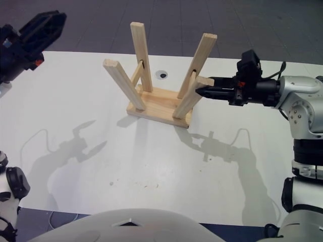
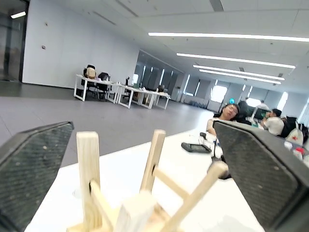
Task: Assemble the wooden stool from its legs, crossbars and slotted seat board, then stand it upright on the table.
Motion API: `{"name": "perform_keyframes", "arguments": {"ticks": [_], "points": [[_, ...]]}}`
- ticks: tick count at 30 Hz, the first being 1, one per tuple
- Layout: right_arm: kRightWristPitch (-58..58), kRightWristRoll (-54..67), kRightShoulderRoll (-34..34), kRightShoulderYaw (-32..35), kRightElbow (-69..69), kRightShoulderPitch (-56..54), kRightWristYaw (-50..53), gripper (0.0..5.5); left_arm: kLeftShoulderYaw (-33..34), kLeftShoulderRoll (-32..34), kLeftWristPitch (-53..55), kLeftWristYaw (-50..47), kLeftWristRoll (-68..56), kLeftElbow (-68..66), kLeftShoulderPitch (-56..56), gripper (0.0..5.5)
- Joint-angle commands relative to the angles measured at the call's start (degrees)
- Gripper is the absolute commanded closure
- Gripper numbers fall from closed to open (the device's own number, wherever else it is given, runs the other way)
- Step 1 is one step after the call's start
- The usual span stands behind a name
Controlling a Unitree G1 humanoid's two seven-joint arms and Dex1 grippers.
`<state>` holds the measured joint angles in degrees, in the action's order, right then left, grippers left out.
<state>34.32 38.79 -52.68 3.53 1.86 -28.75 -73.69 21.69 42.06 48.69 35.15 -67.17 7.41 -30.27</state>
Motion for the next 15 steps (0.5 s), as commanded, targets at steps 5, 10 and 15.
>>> {"name": "perform_keyframes", "arguments": {"ticks": [5, 10, 15], "points": [[2.5, -1.3, -0.1, 0.8, 2.0, -1.1, -0.6, 3.41, -12.8, 4.9, -4.9, 15.4, 17.3, -5.8, 5.4, 0.10], [4.9, 0.4, -0.2, 4.7, 1.2, 2.1, 0.7, 2.61, -19.0, 2.2, -13.8, 21.2, 28.1, -14.9, 0.5, 0.10], [4.8, -0.8, -1.3, 7.2, 0.3, 9.5, 1.2, 1.83, -28.5, -0.6, -24.7, 30.2, 40.1, -25.3, -4.1, 0.10]]}}
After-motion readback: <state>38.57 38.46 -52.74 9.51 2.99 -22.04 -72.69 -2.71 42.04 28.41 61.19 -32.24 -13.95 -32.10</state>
